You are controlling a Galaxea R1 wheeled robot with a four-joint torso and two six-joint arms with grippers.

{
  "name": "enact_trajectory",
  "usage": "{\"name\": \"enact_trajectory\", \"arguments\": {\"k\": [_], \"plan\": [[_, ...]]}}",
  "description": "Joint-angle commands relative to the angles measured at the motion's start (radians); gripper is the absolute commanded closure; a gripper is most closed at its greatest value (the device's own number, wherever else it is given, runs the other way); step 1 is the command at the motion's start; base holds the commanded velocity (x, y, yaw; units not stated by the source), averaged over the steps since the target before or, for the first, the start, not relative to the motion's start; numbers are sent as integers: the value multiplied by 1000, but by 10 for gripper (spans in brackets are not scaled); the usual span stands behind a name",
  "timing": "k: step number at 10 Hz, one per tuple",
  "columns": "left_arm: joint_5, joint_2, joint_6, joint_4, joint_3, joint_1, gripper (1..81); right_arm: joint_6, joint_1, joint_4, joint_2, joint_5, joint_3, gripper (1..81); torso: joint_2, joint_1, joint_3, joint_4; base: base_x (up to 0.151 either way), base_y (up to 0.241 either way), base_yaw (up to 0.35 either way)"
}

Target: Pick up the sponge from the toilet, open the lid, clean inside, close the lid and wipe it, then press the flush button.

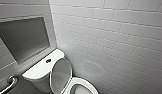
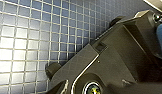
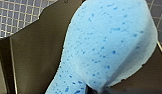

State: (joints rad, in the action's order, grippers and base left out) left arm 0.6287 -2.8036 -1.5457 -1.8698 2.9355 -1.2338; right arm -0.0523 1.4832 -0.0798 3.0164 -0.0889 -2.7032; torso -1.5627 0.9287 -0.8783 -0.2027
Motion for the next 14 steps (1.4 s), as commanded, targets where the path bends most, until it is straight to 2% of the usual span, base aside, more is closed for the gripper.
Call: {"name": "enact_trajectory", "arguments": {"k": [1, 2, 6, 8, 9, 10, 11, 12, 13, 14], "plan": [[-7, 18, -1, -29, 17, 38, 10, 2, -14, -8, -12, 61, 5, 811, 96, -62, 0, 0, 0, 0, 0], [-1, 16, -1, -31, 16, 29, 10, 0, -14, -8, -9, 61, 7, 811, 134, -86, 56, 0, 0, 0, 0], [-1, -8, -8, -19, 22, -29, 10, 5, -14, -6, -6, 63, 16, 811, 266, -169, 173, 0, 0, 0, 0], [-20, -19, -66, -19, 22, -43, 10, 6, -13, -5, -6, 63, 16, 811, 342, -218, 240, 0, 0, 0, 0], [-55, -31, -88, -19, 22, -49, 10, 8, -10, -5, -6, 63, 16, 811, 379, -243, 274, 0, 0, 0, 0], [-79, -45, -96, -19, 22, -60, 10, 8, -5, -3, -5, 61, 16, 811, 416, -267, 292, 0, 0, 0, 0], [-107, -57, -96, -19, 22, -66, 10, 8, -4, -5, -5, 63, 17, 811, 453, -292, 248, 0, 0, 0, 0], [-125, -68, -96, -20, 22, -69, 10, 8, -4, -6, -6, 61, 19, 811, 488, -317, 258, 0, 0, 0, 0], [-127, -76, -94, -20, 22, -69, 10, 6, 0, -6, -5, 61, 19, 811, 520, -336, 267, 90, 0, 0, 0], [-129, -82, -94, -20, 22, -69, 10, 6, 3, -6, -6, 61, 17, 811, 554, -359, 272, 100, 0, 0, 0]]}}
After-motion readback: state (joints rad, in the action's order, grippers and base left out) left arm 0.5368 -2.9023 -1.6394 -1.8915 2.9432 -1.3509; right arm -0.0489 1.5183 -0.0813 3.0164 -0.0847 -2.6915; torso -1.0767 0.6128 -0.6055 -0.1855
